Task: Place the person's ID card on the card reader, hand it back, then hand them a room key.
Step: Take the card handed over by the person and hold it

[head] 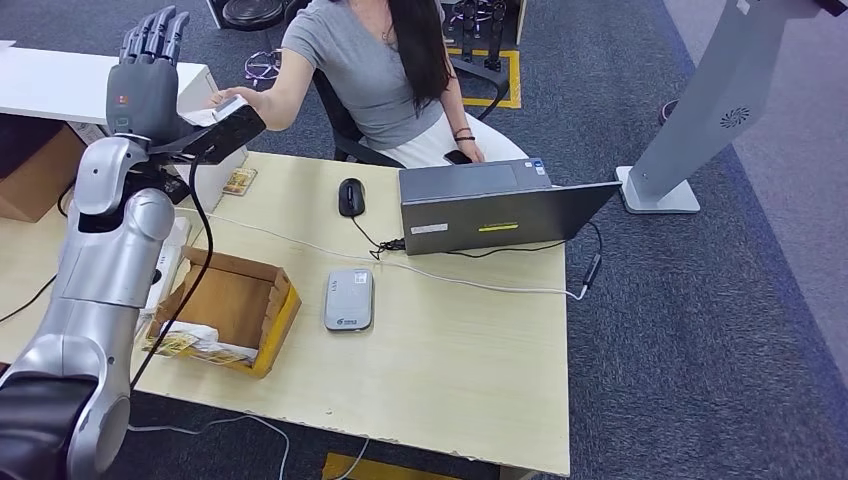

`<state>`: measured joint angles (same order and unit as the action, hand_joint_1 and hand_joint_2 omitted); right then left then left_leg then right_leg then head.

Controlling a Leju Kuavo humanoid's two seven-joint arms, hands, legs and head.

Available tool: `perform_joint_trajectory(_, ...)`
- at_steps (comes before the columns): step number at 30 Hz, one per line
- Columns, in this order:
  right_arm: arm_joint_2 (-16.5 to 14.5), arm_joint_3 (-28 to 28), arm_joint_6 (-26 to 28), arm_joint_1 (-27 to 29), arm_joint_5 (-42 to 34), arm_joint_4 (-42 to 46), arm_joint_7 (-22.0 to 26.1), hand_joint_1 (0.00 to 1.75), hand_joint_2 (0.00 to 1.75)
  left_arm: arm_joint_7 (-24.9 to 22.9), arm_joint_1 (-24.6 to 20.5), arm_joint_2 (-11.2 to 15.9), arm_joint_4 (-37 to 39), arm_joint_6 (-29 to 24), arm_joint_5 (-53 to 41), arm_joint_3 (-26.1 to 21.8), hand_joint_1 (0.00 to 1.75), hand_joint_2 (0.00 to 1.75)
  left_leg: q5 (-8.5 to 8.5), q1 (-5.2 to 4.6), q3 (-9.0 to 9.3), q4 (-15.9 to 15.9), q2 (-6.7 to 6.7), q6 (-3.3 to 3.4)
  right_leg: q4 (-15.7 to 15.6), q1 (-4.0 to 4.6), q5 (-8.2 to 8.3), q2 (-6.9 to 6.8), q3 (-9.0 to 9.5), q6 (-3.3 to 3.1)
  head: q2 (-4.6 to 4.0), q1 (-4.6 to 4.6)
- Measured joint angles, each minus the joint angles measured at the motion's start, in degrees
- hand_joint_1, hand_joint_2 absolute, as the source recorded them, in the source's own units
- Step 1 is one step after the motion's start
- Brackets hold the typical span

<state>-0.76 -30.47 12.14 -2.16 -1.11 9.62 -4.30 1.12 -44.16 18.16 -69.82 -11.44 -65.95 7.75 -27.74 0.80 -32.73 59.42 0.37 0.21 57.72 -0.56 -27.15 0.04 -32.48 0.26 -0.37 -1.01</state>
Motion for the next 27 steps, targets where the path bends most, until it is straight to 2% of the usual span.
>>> perform_joint_trajectory(7,0.0,-0.6,-0.2,-0.2,0.6,0.0,-0.5,0.0,0.0,-2.0,-2.7,1.4,2.5,-1.1,-3.6,2.3,0.0,1.75,0.01,0.0,-0.02,0.0,0.0,-0.01,0.0,0.0,0.02,0.0,-0.02,-0.03,0.0,0.0)
perform_joint_trajectory(24,0.0,-0.6,-0.2,-0.2,0.6,0.0,-0.5,0.0,0.0,-2.1,-3.1,1.9,3.6,-1.1,-3.7,2.8,0.0,1.75,0.03,0.0,-0.03,0.0,0.0,-0.04,0.0,0.0,0.02,0.0,-0.04,-0.04,0.0,0.0)
perform_joint_trajectory(27,0.0,-0.8,-0.3,-0.3,0.8,0.0,-1.0,0.0,0.0,-3.2,-3.2,2.3,5.5,-1.4,-5.2,3.2,1.31,1.75,0.04,0.0,-0.03,0.0,0.02,-0.05,0.0,0.0,0.03,0.02,-0.05,-0.05,0.0,-0.01)
